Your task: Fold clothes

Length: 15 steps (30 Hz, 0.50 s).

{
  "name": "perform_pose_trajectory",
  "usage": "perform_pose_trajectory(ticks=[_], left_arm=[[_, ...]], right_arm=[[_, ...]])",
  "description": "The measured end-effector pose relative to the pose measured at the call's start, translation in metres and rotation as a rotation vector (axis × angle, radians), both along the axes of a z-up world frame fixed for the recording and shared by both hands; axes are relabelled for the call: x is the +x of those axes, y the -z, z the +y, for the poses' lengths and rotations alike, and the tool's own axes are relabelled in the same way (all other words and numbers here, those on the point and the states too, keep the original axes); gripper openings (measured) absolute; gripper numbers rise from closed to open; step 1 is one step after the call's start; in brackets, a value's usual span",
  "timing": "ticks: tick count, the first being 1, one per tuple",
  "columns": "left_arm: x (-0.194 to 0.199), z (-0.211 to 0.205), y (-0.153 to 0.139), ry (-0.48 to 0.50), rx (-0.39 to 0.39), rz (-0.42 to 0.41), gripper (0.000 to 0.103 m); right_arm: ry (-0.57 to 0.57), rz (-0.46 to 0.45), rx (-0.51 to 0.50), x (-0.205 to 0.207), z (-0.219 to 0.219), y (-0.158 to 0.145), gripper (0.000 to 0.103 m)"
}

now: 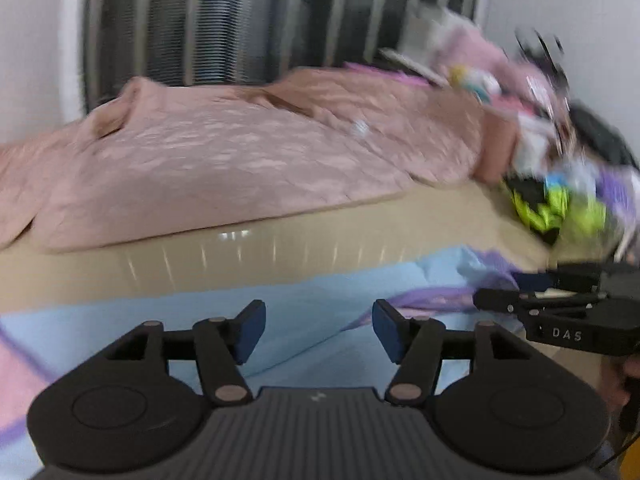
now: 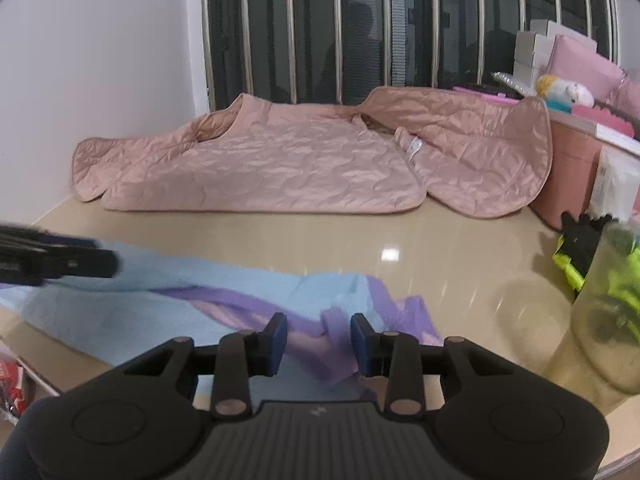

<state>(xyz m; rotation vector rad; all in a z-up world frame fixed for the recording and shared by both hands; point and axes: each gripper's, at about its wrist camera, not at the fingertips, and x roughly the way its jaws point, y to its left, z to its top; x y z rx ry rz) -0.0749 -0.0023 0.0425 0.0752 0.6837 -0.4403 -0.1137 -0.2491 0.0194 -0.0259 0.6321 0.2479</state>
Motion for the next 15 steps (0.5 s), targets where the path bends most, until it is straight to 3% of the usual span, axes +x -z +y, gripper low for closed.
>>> perform_pose_trajectory(ticks=[4,8,9,15], left_arm=[[0.017,-0.012,0.013,-0.002,0.077,0.061,0.052],[0.022,0.001,0.017,-0.037,0.027,0.100,0.011],[0.024,0.005,0.016,-0.048,0.004,0.107,0.005],[0.005,0.017,-0.007,-0.044,-0.009,0.055,0.003]], right_arm=[[0.005,0.006,0.018,-0.001,-0.001,0.004,0.034],[-0.002,0.010,0.019,-0.001,-0.002,0.007,0.034],[-0.005,0.006,0.014,-0.001,-0.002,0.008,0.034],[-0.008,0.000,0.021,-0.001,-0.004,0.010,0.034]])
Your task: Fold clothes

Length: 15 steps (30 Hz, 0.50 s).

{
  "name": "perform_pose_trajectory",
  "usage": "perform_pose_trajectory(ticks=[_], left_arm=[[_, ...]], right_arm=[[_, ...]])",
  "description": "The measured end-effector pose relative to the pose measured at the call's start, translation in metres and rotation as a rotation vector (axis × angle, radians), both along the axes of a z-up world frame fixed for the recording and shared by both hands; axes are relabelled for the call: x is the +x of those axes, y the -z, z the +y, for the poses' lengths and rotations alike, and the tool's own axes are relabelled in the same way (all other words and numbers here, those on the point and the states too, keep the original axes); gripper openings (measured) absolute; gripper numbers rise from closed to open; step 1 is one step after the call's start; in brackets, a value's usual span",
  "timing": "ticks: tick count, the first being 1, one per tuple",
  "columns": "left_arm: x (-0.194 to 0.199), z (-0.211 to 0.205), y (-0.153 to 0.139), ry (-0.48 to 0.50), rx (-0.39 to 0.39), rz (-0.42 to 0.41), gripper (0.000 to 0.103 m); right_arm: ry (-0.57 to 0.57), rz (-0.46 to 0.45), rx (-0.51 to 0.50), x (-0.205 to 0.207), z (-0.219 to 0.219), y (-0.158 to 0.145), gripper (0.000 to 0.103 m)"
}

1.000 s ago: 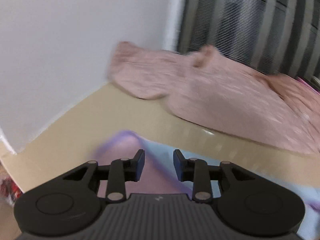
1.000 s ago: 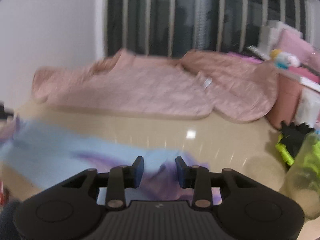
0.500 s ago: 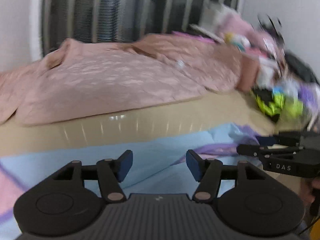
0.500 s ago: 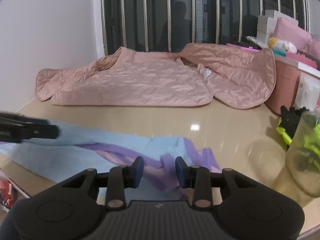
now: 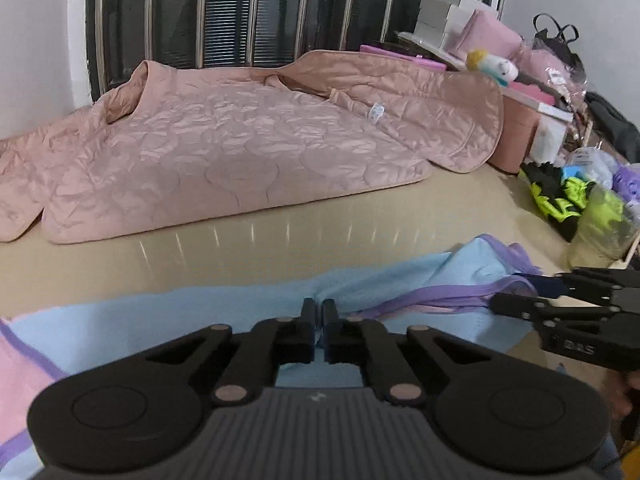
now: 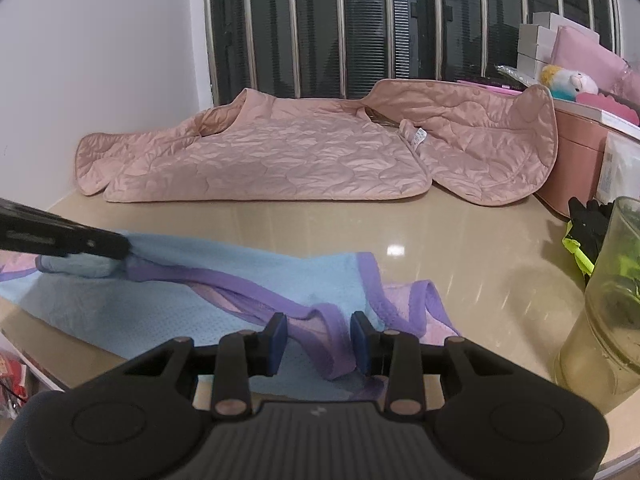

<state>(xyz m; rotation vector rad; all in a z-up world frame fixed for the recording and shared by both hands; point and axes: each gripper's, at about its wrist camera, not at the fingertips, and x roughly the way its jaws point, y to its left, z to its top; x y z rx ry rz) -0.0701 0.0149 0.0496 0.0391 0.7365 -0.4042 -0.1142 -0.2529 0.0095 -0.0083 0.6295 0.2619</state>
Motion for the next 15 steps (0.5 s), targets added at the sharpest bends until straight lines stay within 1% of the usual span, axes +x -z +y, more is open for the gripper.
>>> perform_pose_trajectory(ticks=[2,4,5,6,7,8,9,10,12,14,15], left_arm=[[-0.007,0.001,-0.001,0.007,-0.002,0.012,0.003],[-0.009,-0.002,0.008,0.008,0.047,0.033,0.009],[-0.010,-0.004,0.013,0.000,0.077,0.040,0.020],[-0.011,-0.005,0.017,-0.006,0.096,0.045,0.034],[-0.012,-0.003,0.017,-0.002,0.068,0.042,0.041],[-0.013,-0.001,0.017,0.003,0.039,0.039,0.050],[-0.015,0.001,0.017,0.007,0.011,0.036,0.054],[-0.016,0.002,0.017,0.010,-0.015,0.034,0.054],[-0.016,0.003,0.018,0.001,-0.028,0.035,0.054],[-0.016,0.003,0.019,-0.013,-0.024,0.032,0.054],[-0.016,0.003,0.019,-0.018,-0.025,0.029,0.054]], right_arm=[[-0.001,0.002,0.003,0.000,-0.001,0.000,0.034],[0.000,0.005,0.008,-0.001,-0.002,-0.002,0.034],[0.003,0.002,0.016,-0.003,-0.004,-0.005,0.034],[0.012,-0.011,0.030,-0.006,-0.007,-0.010,0.037],[0.024,-0.026,0.044,-0.008,-0.011,-0.014,0.040],[0.036,-0.042,0.059,-0.011,-0.015,-0.019,0.046],[0.047,-0.057,0.073,-0.013,-0.019,-0.024,0.047],[0.065,-0.061,0.083,-0.010,-0.023,-0.027,0.047],[0.100,-0.051,0.090,0.003,-0.029,-0.031,0.047],[0.106,-0.004,0.100,0.024,-0.029,-0.027,0.046],[0.105,0.027,0.107,0.035,-0.028,-0.022,0.041]])
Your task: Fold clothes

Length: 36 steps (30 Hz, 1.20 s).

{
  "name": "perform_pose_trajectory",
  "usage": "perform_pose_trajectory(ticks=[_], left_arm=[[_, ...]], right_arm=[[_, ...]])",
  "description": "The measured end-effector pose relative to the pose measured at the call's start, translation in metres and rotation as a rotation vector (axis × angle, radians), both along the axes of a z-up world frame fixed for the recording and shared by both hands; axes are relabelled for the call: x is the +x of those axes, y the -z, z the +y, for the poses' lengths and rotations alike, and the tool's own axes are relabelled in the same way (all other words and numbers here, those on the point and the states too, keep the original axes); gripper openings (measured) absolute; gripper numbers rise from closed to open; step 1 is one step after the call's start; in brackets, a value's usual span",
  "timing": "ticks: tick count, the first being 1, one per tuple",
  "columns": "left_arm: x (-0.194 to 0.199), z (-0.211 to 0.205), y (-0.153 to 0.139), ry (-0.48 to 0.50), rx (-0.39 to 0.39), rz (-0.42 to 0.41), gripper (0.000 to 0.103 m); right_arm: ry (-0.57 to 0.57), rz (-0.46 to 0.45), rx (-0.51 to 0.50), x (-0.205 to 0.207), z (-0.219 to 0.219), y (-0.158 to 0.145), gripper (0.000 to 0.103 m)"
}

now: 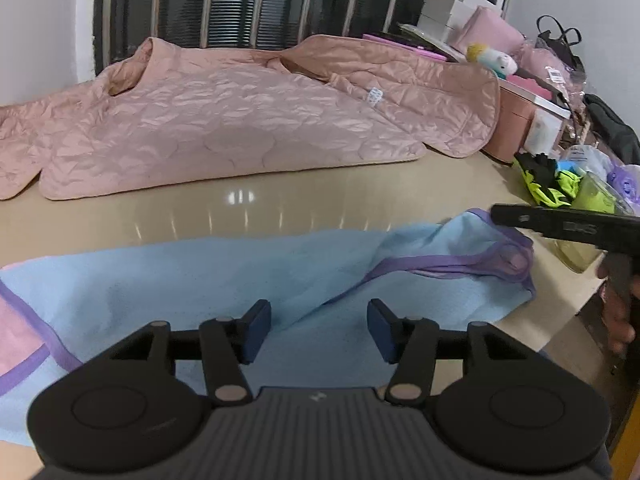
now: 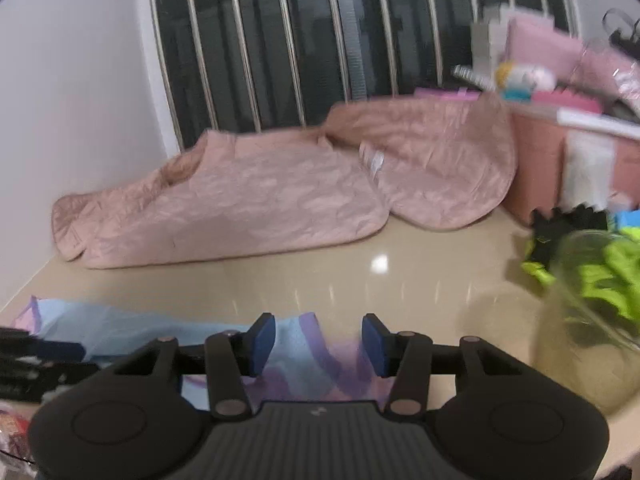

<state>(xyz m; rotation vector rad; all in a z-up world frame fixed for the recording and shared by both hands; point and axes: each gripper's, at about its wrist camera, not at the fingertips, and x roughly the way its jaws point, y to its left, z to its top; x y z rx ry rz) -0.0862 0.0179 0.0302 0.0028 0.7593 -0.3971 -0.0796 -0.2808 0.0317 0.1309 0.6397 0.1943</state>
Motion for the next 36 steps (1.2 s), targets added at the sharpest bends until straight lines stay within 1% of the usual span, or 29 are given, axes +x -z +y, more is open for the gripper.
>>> perform_pose_trajectory(ticks=[1,2,3,4,7,9,10,11,12,14,16,19,21,22,23,24,25,28,31,34,36], left_arm=[[0.000,0.001,0.000,-0.007,-0.005,0.000,0.054],[0.000,0.003,0.001,-0.019,-0.010,0.001,0.054],[0.000,0.006,0.001,-0.033,-0.014,0.004,0.054],[0.000,0.008,0.002,-0.046,-0.018,0.008,0.055],[0.003,0.013,0.008,-0.083,-0.047,0.034,0.055],[0.003,0.015,0.006,-0.084,-0.066,0.043,0.055],[0.002,0.016,0.002,-0.084,-0.077,0.042,0.055],[0.002,0.017,-0.002,-0.083,-0.090,0.038,0.055],[0.001,0.018,-0.006,-0.079,-0.110,0.028,0.056],[-0.001,0.018,-0.013,-0.071,-0.151,0.014,0.058],[-0.001,0.014,-0.016,-0.067,-0.171,0.003,0.058],[0.002,0.000,-0.014,-0.059,-0.169,-0.011,0.058],[0.005,-0.007,-0.012,-0.061,-0.162,-0.013,0.058],[0.006,-0.010,-0.010,-0.065,-0.160,-0.013,0.058],[0.007,-0.012,-0.008,-0.068,-0.153,-0.011,0.058],[0.008,-0.014,-0.005,-0.072,-0.144,-0.005,0.058],[0.009,-0.015,-0.002,-0.076,-0.137,0.002,0.058],[0.009,-0.012,0.007,-0.090,-0.141,0.031,0.058],[0.005,-0.003,0.005,-0.112,-0.161,0.034,0.058],[-0.003,0.014,-0.006,-0.140,-0.183,0.011,0.059],[-0.008,0.029,-0.015,-0.179,-0.194,-0.011,0.059]], right_arm=[[-0.005,0.045,0.011,0.010,0.001,0.006,0.029],[-0.008,0.078,0.023,0.015,0.001,0.010,0.005],[0.007,0.073,0.031,0.014,0.000,0.010,0.001],[0.033,0.048,0.021,0.009,-0.001,0.008,0.001],[0.093,0.051,-0.011,0.001,-0.005,0.014,0.001],[0.100,0.047,-0.020,-0.005,-0.005,0.016,0.009],[0.102,0.031,-0.024,-0.011,-0.004,0.014,0.011],[0.109,0.006,-0.024,-0.019,-0.004,0.009,0.027],[0.116,-0.019,-0.022,-0.026,-0.005,0.004,0.055],[0.138,-0.057,-0.012,-0.040,-0.012,-0.001,0.075],[0.145,-0.031,0.005,-0.045,-0.015,0.001,0.075],[0.173,0.006,0.038,-0.044,-0.016,0.013,0.075],[0.199,0.039,0.099,-0.040,-0.020,0.022,0.074],[0.218,0.024,0.113,-0.040,-0.020,0.025,0.070],[0.218,0.014,0.095,-0.040,-0.017,0.027,0.052],[0.212,0.006,0.070,-0.040,-0.013,0.029,0.020],[0.206,-0.001,0.044,-0.040,-0.009,0.031,0.010],[0.177,-0.019,-0.027,-0.038,0.002,0.030,0.008],[0.175,-0.072,-0.060,-0.039,0.007,0.011,0.007],[0.082,-0.187,-0.201,-0.045,0.036,-0.017,0.007],[-0.013,-0.247,-0.326,-0.050,0.069,-0.024,0.007]])
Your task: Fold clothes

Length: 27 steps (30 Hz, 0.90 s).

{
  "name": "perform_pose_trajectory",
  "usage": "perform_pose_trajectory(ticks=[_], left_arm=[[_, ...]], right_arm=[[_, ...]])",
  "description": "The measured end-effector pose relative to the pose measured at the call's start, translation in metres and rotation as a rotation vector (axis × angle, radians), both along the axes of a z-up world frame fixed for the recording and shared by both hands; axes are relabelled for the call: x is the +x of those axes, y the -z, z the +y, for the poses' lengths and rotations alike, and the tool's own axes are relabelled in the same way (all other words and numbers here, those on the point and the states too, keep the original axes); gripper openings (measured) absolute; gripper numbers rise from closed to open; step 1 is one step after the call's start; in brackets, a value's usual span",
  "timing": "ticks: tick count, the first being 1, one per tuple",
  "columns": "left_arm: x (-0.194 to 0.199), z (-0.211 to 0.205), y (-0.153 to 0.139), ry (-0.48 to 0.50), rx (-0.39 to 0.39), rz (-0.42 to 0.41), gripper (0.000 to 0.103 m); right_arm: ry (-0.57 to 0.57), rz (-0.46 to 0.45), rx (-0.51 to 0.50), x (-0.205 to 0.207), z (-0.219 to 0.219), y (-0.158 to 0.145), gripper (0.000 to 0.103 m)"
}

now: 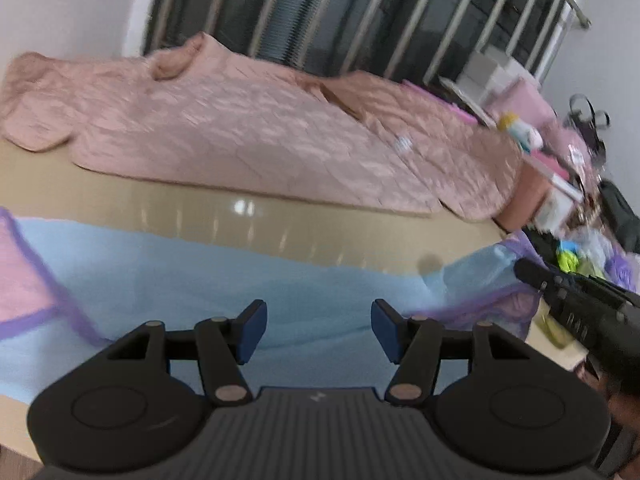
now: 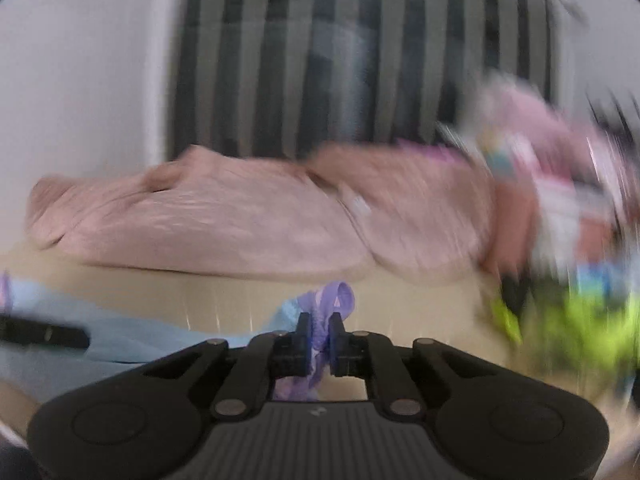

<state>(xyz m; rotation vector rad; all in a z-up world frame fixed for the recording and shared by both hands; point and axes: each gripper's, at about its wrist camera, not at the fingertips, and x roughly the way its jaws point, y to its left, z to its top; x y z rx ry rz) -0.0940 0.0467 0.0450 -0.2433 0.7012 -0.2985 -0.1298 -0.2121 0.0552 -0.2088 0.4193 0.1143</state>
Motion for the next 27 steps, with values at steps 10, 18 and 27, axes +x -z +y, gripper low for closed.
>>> perform_pose_trajectory(ticks=[10,18,27], left_arm=[[-0.015,0.056,-0.012,-0.133,-0.069,0.012,0.060],[0.001,0.025,-0.008,0.008,-0.154,0.017,0.060],[0.028,-0.049,0.009,0.133,-0.064,0.087,0.013]], right_arm=[[-0.271,0.074,-0.245,-0.012,0.127,0.043,0.038],[-0.285,-0.032,-0.101,-0.062,0.086,0.022,0.056],[-0.046,0.108,0.362,-0.014,-0.017,0.030,0.055]])
